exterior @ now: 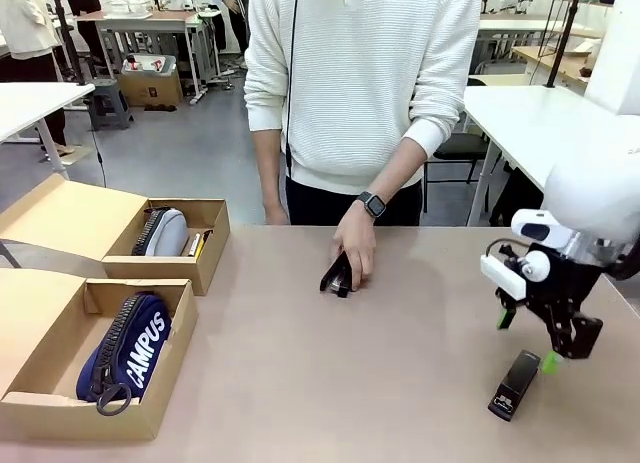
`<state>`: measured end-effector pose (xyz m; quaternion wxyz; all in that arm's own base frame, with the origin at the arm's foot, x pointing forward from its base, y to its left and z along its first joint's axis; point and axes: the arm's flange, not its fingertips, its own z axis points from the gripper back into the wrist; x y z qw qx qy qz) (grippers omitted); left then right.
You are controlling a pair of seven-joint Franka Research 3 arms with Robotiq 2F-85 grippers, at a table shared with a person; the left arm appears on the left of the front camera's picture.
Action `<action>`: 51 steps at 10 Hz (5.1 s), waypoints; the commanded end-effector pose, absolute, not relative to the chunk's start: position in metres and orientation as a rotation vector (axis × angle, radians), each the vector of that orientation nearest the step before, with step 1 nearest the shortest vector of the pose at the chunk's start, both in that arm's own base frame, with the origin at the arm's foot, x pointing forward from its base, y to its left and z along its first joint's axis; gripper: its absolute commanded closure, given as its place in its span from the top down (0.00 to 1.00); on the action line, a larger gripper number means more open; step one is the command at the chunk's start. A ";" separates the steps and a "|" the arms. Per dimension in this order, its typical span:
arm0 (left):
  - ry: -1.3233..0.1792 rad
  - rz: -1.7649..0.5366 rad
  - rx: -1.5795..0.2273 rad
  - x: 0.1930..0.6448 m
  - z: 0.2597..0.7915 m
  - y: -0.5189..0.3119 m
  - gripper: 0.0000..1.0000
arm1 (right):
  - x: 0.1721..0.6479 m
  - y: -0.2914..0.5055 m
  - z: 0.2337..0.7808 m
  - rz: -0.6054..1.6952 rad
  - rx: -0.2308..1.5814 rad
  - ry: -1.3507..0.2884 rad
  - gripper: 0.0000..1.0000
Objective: Place items inside the box.
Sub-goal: Pick up a Pencil pouch or Stapler and place it inside the Mailer Box closest to the robot.
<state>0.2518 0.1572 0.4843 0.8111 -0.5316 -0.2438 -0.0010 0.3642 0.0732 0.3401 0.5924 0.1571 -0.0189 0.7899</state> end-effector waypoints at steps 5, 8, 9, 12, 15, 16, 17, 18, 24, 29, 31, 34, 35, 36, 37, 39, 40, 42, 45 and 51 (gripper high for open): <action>-0.534 0.002 -1.144 0.252 0.485 0.157 1.00 | 0.287 0.071 0.287 1.905 0.461 0.071 1.00; -0.534 0.002 -1.144 0.252 0.485 0.157 1.00 | 0.282 0.068 0.280 1.873 0.485 0.087 1.00; -0.534 0.002 -1.144 0.252 0.485 0.157 1.00 | 0.283 0.069 0.281 1.861 0.485 0.092 1.00; -0.534 0.002 -1.144 0.252 0.485 0.157 1.00 | 0.285 0.070 0.280 1.837 0.526 0.160 0.19; -0.534 0.002 -1.144 0.252 0.485 0.157 1.00 | 0.283 0.069 0.281 1.843 0.545 0.188 0.00; -0.534 0.002 -1.144 0.252 0.485 0.157 1.00 | 0.283 0.069 0.281 1.840 0.542 0.193 0.02; -0.534 0.002 -1.144 0.252 0.485 0.157 1.00 | 0.283 0.069 0.280 1.840 0.542 0.193 0.00; -0.534 0.002 -1.144 0.252 0.485 0.157 1.00 | 0.284 0.069 0.281 1.837 0.540 0.197 0.00; -0.534 0.002 -1.144 0.252 0.485 0.157 1.00 | 0.285 0.106 0.373 1.311 0.516 -0.086 0.24; -0.534 0.002 -1.144 0.252 0.485 0.157 1.00 | 0.273 0.184 0.430 0.585 0.464 -0.286 0.24; -0.534 0.002 -1.144 0.252 0.485 0.157 1.00 | 0.319 0.166 0.473 0.758 0.508 -0.268 0.24; -0.534 0.002 -1.144 0.252 0.485 0.157 1.00 | 0.315 0.186 0.473 0.688 0.494 -0.273 0.32; -0.534 0.002 -1.144 0.252 0.485 0.157 1.00 | 0.325 0.219 0.471 0.581 0.488 -0.221 0.32; -0.534 0.002 -1.144 0.252 0.485 0.157 1.00 | 0.327 0.263 0.473 0.499 0.487 -0.247 0.32; -0.534 0.002 -1.144 0.252 0.485 0.157 1.00 | 0.323 0.309 0.479 0.388 0.518 -0.280 0.32; -0.534 0.002 -1.144 0.252 0.485 0.157 1.00 | 0.301 0.393 0.490 0.282 0.693 -0.278 0.32; -0.534 0.002 -1.144 0.252 0.485 0.157 1.00 | 0.292 0.432 0.492 0.279 0.764 -0.241 0.32; -0.534 0.002 -1.144 0.252 0.485 0.157 1.00 | 0.276 0.506 0.480 0.369 0.816 -0.068 0.32; -0.534 0.002 -1.144 0.252 0.485 0.157 1.00 | 0.262 0.481 0.491 0.336 0.776 -0.125 0.32; -0.534 0.002 -1.144 0.252 0.485 0.157 1.00 | 0.280 0.564 0.453 0.227 0.708 -0.176 0.32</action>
